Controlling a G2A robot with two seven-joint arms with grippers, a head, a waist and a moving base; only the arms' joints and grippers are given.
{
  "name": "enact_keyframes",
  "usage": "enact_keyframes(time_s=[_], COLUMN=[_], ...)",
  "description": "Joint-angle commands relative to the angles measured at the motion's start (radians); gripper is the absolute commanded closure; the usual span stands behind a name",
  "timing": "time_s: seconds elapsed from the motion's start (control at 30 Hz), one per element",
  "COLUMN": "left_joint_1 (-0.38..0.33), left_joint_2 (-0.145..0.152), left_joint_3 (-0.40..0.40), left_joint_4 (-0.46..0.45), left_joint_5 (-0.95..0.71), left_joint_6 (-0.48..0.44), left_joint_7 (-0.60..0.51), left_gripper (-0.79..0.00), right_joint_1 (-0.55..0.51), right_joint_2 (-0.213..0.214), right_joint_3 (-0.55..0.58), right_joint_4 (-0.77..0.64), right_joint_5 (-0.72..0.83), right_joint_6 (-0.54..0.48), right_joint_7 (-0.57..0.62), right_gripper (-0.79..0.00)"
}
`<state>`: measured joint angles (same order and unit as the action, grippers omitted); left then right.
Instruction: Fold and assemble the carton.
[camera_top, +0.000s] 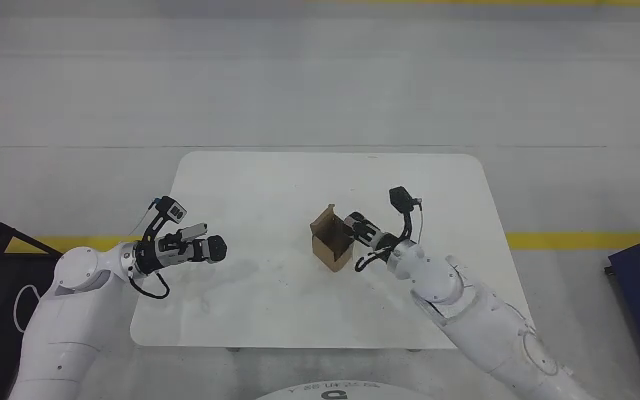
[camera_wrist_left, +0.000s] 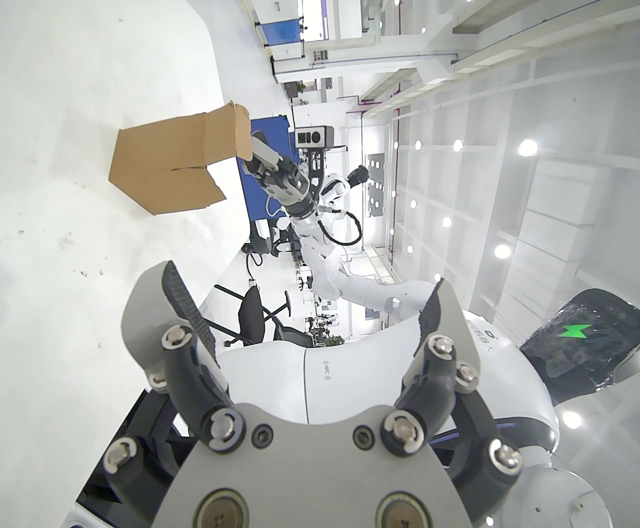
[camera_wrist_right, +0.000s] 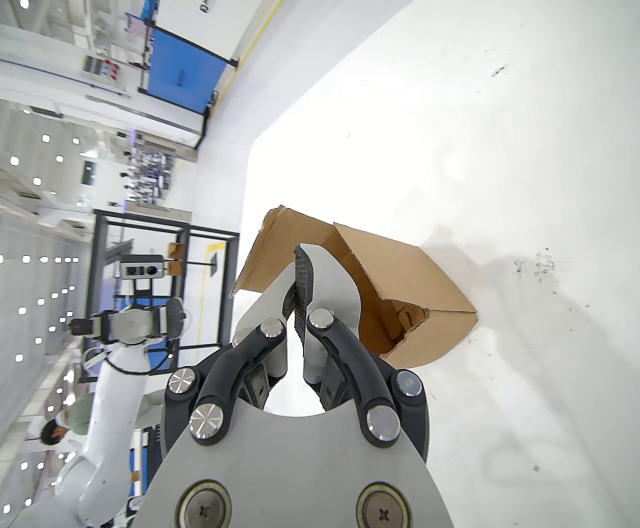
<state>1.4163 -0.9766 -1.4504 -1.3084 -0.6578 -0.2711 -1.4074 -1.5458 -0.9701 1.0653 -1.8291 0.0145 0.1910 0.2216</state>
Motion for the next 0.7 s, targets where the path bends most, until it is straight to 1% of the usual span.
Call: enact_keyframes(time_s=[0.0, 0.03, 0.33, 0.43, 0.67], left_joint_1=[0.000, 0.000, 0.000, 0.000, 0.000], left_joint_2=[0.000, 0.000, 0.000, 0.000, 0.000], left_joint_3=[0.000, 0.000, 0.000, 0.000, 0.000], left_joint_4=[0.000, 0.000, 0.000, 0.000, 0.000], left_joint_5=[0.000, 0.000, 0.000, 0.000, 0.000], left_joint_6=[0.000, 0.000, 0.000, 0.000, 0.000], left_joint_7=[0.000, 0.000, 0.000, 0.000, 0.000], left_gripper=[-0.785, -0.785, -0.785, -0.785, -0.785], right_joint_1=[-0.007, -0.007, -0.007, 0.026, 0.090], right_joint_2=[0.003, 0.003, 0.002, -0.001, -0.016], right_joint_3=[0.030, 0.034, 0.031, 0.027, 0.006], right_joint_4=[0.022, 0.034, 0.039, 0.099, 0.184], right_joint_5=[0.034, 0.046, 0.047, 0.103, 0.148], right_joint_6=[-0.034, -0.049, -0.048, -0.088, -0.074], right_joint_7=[0.038, 0.060, 0.069, 0.175, 0.239], right_gripper=[0.000, 0.000, 0.000, 0.000, 0.000])
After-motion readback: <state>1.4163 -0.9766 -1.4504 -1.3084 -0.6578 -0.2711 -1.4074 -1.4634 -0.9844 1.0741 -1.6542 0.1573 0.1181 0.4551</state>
